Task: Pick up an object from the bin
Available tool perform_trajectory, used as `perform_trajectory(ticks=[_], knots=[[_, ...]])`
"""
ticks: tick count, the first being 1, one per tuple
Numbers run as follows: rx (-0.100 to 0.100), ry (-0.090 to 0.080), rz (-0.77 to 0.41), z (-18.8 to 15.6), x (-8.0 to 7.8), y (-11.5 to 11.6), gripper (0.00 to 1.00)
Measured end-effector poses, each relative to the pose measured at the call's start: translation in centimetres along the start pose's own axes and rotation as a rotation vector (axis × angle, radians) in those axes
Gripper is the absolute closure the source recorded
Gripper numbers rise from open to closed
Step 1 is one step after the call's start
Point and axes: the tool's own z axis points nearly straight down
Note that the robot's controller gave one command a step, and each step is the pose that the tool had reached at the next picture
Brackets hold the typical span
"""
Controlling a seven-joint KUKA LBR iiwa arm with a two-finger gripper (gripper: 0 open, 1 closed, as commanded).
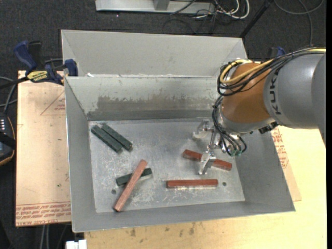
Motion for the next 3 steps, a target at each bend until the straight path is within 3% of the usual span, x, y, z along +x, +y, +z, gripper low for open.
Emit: perform_trajectory(ticks=[1, 3], knots=[[-0.001, -0.032, 0.071, 1.30, -1.06, 0.15, 1.00], [-0.001, -0.032, 0.085, 0.89, -0.89, 0.13, 1.00]])
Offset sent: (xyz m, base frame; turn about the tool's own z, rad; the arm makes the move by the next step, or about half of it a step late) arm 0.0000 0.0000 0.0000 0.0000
